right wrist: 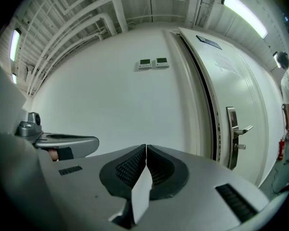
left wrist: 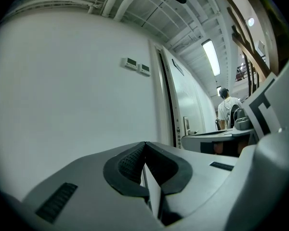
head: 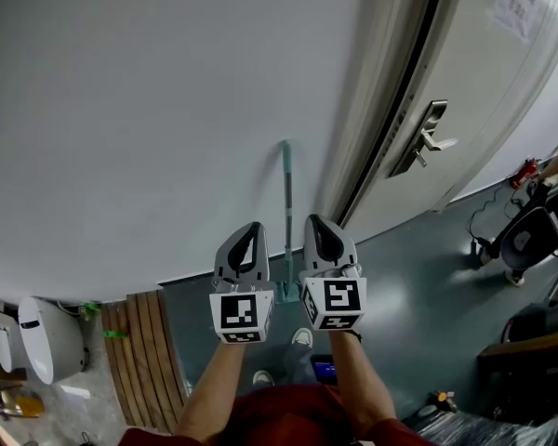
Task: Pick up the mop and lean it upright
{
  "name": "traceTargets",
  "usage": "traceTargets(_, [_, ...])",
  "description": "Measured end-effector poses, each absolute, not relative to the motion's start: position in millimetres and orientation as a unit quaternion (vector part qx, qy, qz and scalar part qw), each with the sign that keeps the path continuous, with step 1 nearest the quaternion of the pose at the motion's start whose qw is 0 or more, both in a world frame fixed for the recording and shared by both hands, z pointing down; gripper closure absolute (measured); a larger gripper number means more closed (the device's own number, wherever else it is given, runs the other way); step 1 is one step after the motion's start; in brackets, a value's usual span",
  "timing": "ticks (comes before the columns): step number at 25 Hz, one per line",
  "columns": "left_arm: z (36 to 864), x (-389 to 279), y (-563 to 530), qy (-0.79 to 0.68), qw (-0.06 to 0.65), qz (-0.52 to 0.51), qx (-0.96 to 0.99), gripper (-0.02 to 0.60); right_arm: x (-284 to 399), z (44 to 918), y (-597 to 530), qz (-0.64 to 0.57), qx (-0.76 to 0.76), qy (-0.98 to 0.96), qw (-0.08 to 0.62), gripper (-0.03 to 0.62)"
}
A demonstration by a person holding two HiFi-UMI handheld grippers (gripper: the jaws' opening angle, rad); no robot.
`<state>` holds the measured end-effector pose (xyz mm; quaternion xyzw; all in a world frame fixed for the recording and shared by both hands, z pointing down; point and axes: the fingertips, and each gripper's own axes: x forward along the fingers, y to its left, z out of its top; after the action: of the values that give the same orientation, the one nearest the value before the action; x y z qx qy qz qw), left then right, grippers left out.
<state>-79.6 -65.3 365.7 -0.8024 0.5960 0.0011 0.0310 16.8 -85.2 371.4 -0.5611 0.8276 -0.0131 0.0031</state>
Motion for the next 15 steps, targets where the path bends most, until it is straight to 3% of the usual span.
traceTargets(15, [372,-56,-174,0.639,0.022,-0.010,-0.769,0.568,35,387,-202,-0.032,-0.514,0.857,-0.004,0.576])
